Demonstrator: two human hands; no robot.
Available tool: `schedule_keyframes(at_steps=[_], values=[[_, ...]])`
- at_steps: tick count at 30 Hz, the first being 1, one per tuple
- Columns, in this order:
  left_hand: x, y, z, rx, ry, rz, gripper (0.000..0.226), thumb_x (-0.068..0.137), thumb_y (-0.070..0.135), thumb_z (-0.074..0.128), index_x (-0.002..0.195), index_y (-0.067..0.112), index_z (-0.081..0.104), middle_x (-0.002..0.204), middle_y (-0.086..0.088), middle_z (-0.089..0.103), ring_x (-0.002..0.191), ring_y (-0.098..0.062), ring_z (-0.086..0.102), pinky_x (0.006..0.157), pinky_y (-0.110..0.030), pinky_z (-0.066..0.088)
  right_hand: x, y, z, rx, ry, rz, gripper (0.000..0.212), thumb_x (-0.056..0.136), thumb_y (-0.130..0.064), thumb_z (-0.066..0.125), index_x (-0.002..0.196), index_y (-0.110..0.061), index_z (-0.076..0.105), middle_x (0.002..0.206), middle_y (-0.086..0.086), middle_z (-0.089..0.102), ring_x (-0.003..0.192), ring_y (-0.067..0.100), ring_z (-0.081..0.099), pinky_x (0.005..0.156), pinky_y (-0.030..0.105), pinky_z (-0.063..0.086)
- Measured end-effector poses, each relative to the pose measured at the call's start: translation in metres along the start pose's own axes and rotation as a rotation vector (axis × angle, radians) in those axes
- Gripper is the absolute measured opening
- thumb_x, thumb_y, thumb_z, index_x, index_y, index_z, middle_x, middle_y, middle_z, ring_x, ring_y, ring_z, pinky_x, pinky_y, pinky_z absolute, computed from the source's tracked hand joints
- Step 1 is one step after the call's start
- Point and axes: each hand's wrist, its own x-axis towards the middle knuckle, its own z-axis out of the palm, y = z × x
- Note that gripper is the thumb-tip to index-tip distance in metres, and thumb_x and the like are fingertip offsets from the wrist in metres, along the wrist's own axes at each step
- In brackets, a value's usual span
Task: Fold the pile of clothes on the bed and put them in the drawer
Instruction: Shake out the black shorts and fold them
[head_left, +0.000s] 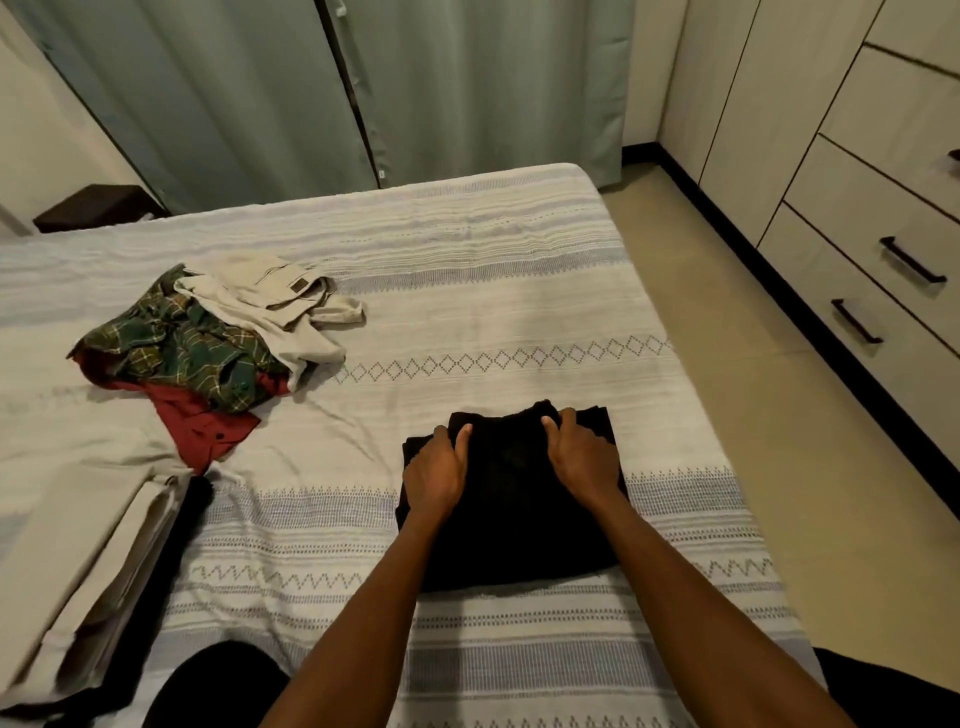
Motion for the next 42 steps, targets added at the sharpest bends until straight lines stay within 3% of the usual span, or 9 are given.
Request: schedule_keyframes(at_steps=[6, 10, 13, 18, 22, 26, 30, 35, 42], values=[[0.005, -0.013, 0.021, 0.033, 0.106, -0.027, 0.057, 0.103, 0.052, 0.034, 0.110, 0.004, 0.064, 0.114, -0.015, 0.065, 0.103, -0.037, 0.059, 0.083, -0.044, 0.049, 0.001, 0.004, 0.025, -0.018, 0.104, 0.080, 0.052, 0.106, -0.050, 0.030, 0.113, -0.008, 0.059, 0.098, 0.012, 0.069, 0.079, 0.036, 0.065, 0.064, 0.041, 0.051], [-0.004, -0.015, 0.017, -0.029, 0.164, -0.058, 0.047, 0.101, 0.049, 0.043, 0.112, 0.007, 0.060, 0.115, -0.014, 0.062, 0.102, -0.036, 0.058, 0.086, -0.045, 0.045, -0.020, -0.005, 0.024, 0.037, 0.306, 0.106, 0.038, 0.103, -0.043, 0.044, 0.122, -0.015, 0.061, 0.117, 0.008, 0.064, 0.104, 0.033, 0.059, 0.084, 0.047, 0.045], [-0.025, -0.031, 0.009, -0.005, 0.184, -0.037, 0.044, 0.099, 0.049, 0.050, 0.119, 0.011, 0.060, 0.120, -0.012, 0.061, 0.106, -0.036, 0.056, 0.089, -0.046, 0.043, -0.064, -0.026, 0.022, 0.104, 0.365, -0.112, 0.039, 0.099, -0.039, 0.049, 0.131, -0.020, 0.061, 0.127, 0.002, 0.062, 0.125, 0.026, 0.052, 0.100, 0.045, 0.040], [-0.045, -0.081, -0.001, -0.267, 0.115, -0.031, 0.036, 0.096, 0.036, 0.062, 0.119, 0.009, 0.061, 0.119, -0.015, 0.058, 0.109, -0.030, 0.056, 0.091, -0.041, 0.047, -0.152, -0.064, 0.043, 0.177, 0.112, -0.497, 0.051, 0.098, -0.045, 0.050, 0.139, -0.016, 0.055, 0.136, 0.004, 0.058, 0.137, 0.025, 0.044, 0.112, 0.046, 0.038], [-0.031, -0.108, -0.021, -0.462, -0.006, -0.169, 0.022, 0.088, 0.031, 0.061, 0.091, 0.011, 0.069, 0.094, -0.012, 0.072, 0.090, -0.031, 0.067, 0.081, -0.045, 0.056, -0.191, -0.085, 0.054, 0.093, -0.092, -0.519, 0.073, 0.098, -0.063, 0.041, 0.151, -0.014, 0.040, 0.153, 0.004, 0.043, 0.145, 0.024, 0.034, 0.122, 0.043, 0.024], [-0.011, -0.111, -0.024, -0.524, -0.245, -0.298, 0.047, 0.077, 0.056, 0.061, 0.066, 0.011, 0.061, 0.064, -0.009, 0.062, 0.064, -0.025, 0.059, 0.075, -0.052, 0.055, -0.192, -0.101, 0.053, 0.011, -0.095, -0.462, 0.068, 0.093, -0.048, 0.058, 0.147, -0.008, 0.045, 0.144, 0.012, 0.053, 0.131, 0.028, 0.051, 0.113, 0.042, 0.041], [-0.001, -0.088, -0.033, -0.432, -0.360, -0.320, 0.067, 0.082, 0.060, 0.070, 0.104, -0.003, 0.065, 0.099, -0.019, 0.068, 0.096, -0.035, 0.066, 0.066, -0.032, 0.045, -0.191, -0.120, 0.046, -0.117, -0.165, -0.451, 0.074, 0.077, -0.029, 0.072, 0.142, -0.003, 0.048, 0.121, 0.014, 0.061, 0.098, 0.028, 0.058, 0.090, 0.041, 0.052], [0.011, -0.075, -0.031, -0.329, -0.371, -0.316, 0.052, 0.089, 0.044, 0.069, 0.116, 0.001, 0.060, 0.116, -0.017, 0.066, 0.107, -0.034, 0.063, 0.088, -0.037, 0.050, -0.193, -0.135, 0.046, -0.166, -0.190, -0.370, 0.073, 0.073, -0.032, 0.080, 0.136, -0.002, 0.057, 0.104, 0.012, 0.061, 0.085, 0.026, 0.055, 0.074, 0.038, 0.051], [0.018, -0.066, -0.037, -0.428, -0.340, -0.311, 0.018, 0.089, 0.024, 0.062, 0.090, 0.006, 0.062, 0.086, -0.009, 0.064, 0.084, -0.027, 0.062, 0.065, -0.028, 0.045, -0.170, -0.144, 0.036, -0.168, -0.248, -0.306, 0.067, 0.050, -0.025, 0.093, 0.108, 0.001, 0.072, 0.081, 0.012, 0.066, 0.060, 0.025, 0.063, 0.044, 0.031, 0.049]])
